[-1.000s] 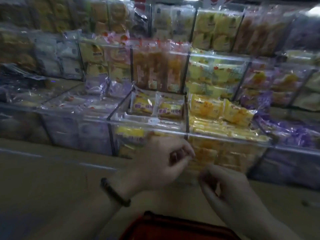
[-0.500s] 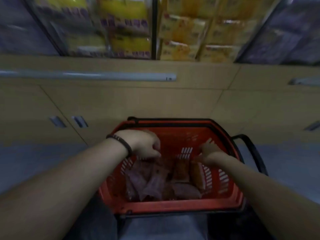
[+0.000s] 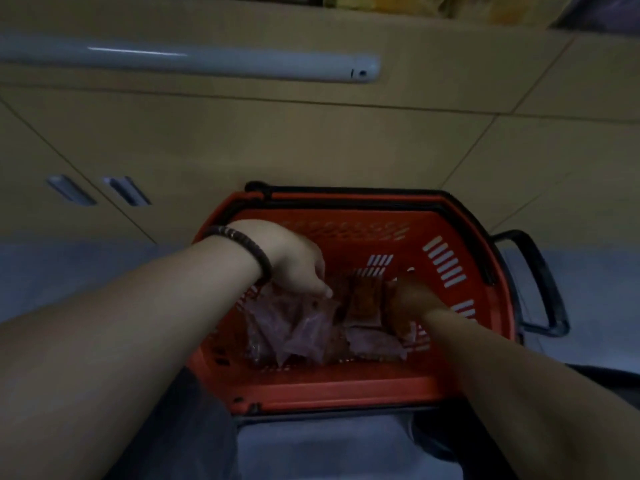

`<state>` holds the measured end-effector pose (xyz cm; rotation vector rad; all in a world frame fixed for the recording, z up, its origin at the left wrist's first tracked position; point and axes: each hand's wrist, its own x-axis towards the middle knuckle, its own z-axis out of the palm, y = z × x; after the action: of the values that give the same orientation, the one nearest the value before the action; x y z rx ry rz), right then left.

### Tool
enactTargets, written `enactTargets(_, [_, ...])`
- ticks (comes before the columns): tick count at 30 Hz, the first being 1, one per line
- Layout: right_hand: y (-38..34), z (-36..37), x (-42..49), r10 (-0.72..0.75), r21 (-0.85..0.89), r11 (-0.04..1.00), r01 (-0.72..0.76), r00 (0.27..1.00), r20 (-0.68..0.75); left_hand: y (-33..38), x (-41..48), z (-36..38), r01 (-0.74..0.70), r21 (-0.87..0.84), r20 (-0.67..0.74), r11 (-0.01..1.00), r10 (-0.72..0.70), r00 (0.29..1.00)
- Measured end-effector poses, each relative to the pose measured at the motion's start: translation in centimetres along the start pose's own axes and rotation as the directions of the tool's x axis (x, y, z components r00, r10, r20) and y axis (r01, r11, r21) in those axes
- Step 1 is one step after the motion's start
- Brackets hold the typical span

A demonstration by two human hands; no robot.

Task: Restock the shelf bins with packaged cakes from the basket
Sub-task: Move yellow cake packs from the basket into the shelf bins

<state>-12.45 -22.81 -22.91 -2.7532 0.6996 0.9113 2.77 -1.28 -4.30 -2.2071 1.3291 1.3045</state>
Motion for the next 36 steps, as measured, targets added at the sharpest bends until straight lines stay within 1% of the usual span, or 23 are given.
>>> enactTargets(2, [0.7, 2.6, 2.0, 0.001, -0.014, 1.0, -0.001, 1.0, -0.009, -0.1, 0.1, 0.0, 0.013, -0.005, 0.022, 1.0, -0.013, 1.0])
enactTargets(3, [0.7, 2.9, 2.1, 0.045, 0.028, 0.999, -0.045, 0.999, -0.011, -0.1, 0.2, -0.1, 0.019, -0.001, 0.025, 1.0, -0.019, 1.0])
enactTargets(5, [-0.2, 1.5, 0.8, 0.115, 0.076, 0.991, -0.112, 0.992, -0.041, 0.2, 0.2, -0.3, 0.011, 0.003, 0.014, 1.0, -0.011, 1.0])
enactTargets(10, [-1.2, -0.8, -0.6, 0.126, 0.101, 0.989, -0.11, 0.978, -0.168, 0.7, -0.5, -0.7, 0.021, -0.026, -0.005, 0.999, -0.021, 1.0])
enactTargets(12, [-1.3, -2.7, -0.4, 0.058, 0.11, 0.993, -0.042, 0.987, -0.151, 0.5, -0.9, -0.8, 0.033, -0.018, -0.016, 0.999, -0.033, 0.999])
enactTargets(14, [-1.5, -5.6, -0.3, -0.06, 0.108, 0.992, 0.067, 0.996, -0.063, 0.1, -1.3, -0.9, 0.05, -0.026, -0.053, 0.998, -0.051, 0.997])
enactTargets(16, [-1.8, -8.7, -0.8, -0.182, 0.198, 0.964, 0.177, 0.983, 0.006, -0.4, -1.8, -1.0, 0.072, -0.075, -0.108, 0.995, -0.08, 0.991])
enactTargets(17, [-2.1, -10.1, -1.6, -0.255, 0.245, 0.937, 0.249, 0.967, -0.004, -0.6, -2.0, -0.9, 0.078, -0.108, -0.137, 0.991, -0.093, 0.986])
enactTargets(19, [-3.0, -12.6, -3.7, -0.424, 0.375, 0.832, 0.408, 0.905, -0.042, -1.1, -2.3, -0.8, 0.083, -0.149, -0.19, 0.985, -0.111, 0.975])
enactTargets(21, [-4.3, -14.2, -6.0, -0.516, 0.567, 0.69, 0.45, 0.855, -0.05, -1.4, -2.4, -0.5, 0.076, -0.161, -0.238, 0.984, -0.113, 0.965])
enactTargets(23, [-5.4, -15.1, -7.2, -0.578, 0.656, 0.583, 0.48, 0.812, -0.081, -1.3, -2.3, -0.4, 0.07, -0.152, -0.273, 0.986, -0.11, 0.956])
enactTargets(25, [-6.2, -15.1, -7.6, -0.591, 0.721, 0.488, 0.491, 0.794, -0.141, -1.3, -2.1, -0.4, 0.073, -0.125, -0.285, 0.989, -0.106, 0.953])
enactTargets(27, [-6.3, -14.8, -7.5, -0.553, 0.818, 0.382, 0.43, 0.815, -0.17, -1.5, -2.1, -0.5, 0.064, -0.137, -0.278, 0.988, -0.101, 0.955])
enactTargets(29, [-6.3, -14.0, -6.9, -0.466, 0.915, 0.264, 0.305, 0.871, -0.157, -1.7, -2.3, -0.6, 0.075, -0.16, -0.253, 0.984, -0.114, 0.961])
enactTargets(30, [-6.3, -13.4, -6.4, -0.408, 0.949, 0.214, 0.23, 0.904, -0.127, -1.7, -2.6, -0.6, 0.095, -0.166, -0.246, 0.982, -0.134, 0.96])
enactTargets(31, [-6.2, -12.5, -5.6, -0.32, 0.969, 0.185, 0.162, 0.942, -0.096, -1.8, -2.8, -0.7, 0.12, -0.171, -0.247, 0.978, -0.161, 0.956])
enactTargets(32, [-5.9, -11.2, -4.5, -0.214, 0.972, 0.204, 0.113, 0.974, -0.068, -1.8, -3.0, -0.7, 0.147, -0.168, -0.253, 0.975, -0.186, 0.949])
enactTargets(33, [-5.3, -9.7, -3.4, -0.1, 0.962, 0.263, 0.074, 0.994, -0.049, -2.0, -3.0, -0.8, 0.166, -0.161, -0.263, 0.973, -0.205, 0.943])
enactTargets(34, [-4.8, -8.1, -2.5, -0.017, 0.948, 0.316, 0.026, 1.0, -0.022, -2.2, -3.1, -0.8, 0.182, -0.154, -0.272, 0.971, -0.219, 0.937])
enactTargets(35, [-4.2, -6.5, -2.1, 0.043, 0.926, 0.374, -0.058, 0.998, 0.045, -2.4, -3.0, -0.9, 0.197, -0.148, -0.275, 0.969, -0.231, 0.933])
enactTargets(36, [-3.7, -5.0, -1.7, 0.074, 0.898, 0.412, -0.157, 0.988, 0.139, -2.7, -3.0, -0.8, 0.208, -0.146, -0.281, 0.967, -0.242, 0.929])
